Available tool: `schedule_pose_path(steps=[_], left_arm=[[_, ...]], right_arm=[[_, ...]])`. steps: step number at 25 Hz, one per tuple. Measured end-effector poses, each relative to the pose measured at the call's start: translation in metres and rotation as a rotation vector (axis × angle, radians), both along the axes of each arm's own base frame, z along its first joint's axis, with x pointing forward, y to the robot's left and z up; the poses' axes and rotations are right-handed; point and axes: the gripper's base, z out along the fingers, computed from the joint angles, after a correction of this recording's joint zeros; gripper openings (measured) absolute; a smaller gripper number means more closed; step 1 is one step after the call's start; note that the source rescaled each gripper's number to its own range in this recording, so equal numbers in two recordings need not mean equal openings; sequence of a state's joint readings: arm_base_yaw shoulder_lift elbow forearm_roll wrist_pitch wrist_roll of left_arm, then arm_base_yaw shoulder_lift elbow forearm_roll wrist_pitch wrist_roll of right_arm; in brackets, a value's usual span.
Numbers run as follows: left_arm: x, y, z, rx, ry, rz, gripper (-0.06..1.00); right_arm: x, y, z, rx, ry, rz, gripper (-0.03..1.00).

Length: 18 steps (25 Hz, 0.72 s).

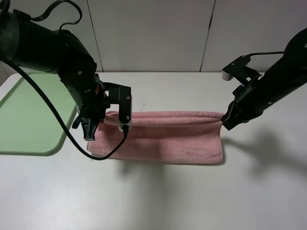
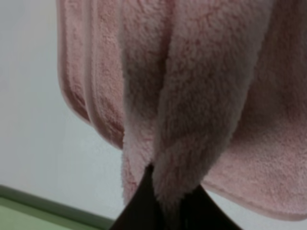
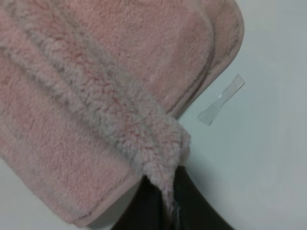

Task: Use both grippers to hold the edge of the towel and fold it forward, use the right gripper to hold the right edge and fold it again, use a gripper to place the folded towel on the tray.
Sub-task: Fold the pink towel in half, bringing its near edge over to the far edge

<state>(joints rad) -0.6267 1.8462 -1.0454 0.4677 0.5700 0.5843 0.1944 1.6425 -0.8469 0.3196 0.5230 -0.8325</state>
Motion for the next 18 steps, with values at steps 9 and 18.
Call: schedule_pose_path(steps=[9,18], left_arm=[[0.0005,-0.0004,0.0001,-0.003,-0.005,-0.004,0.0],[0.0008,0.0028,-0.0001,0.011,0.001,0.01,0.07]], right_arm=[[0.002,-0.0003,0.0006,-0.002,-0.022,-0.004,0.0],[0.0036,-0.0017,0.0009,-0.02,-0.044,0.007,0.56]])
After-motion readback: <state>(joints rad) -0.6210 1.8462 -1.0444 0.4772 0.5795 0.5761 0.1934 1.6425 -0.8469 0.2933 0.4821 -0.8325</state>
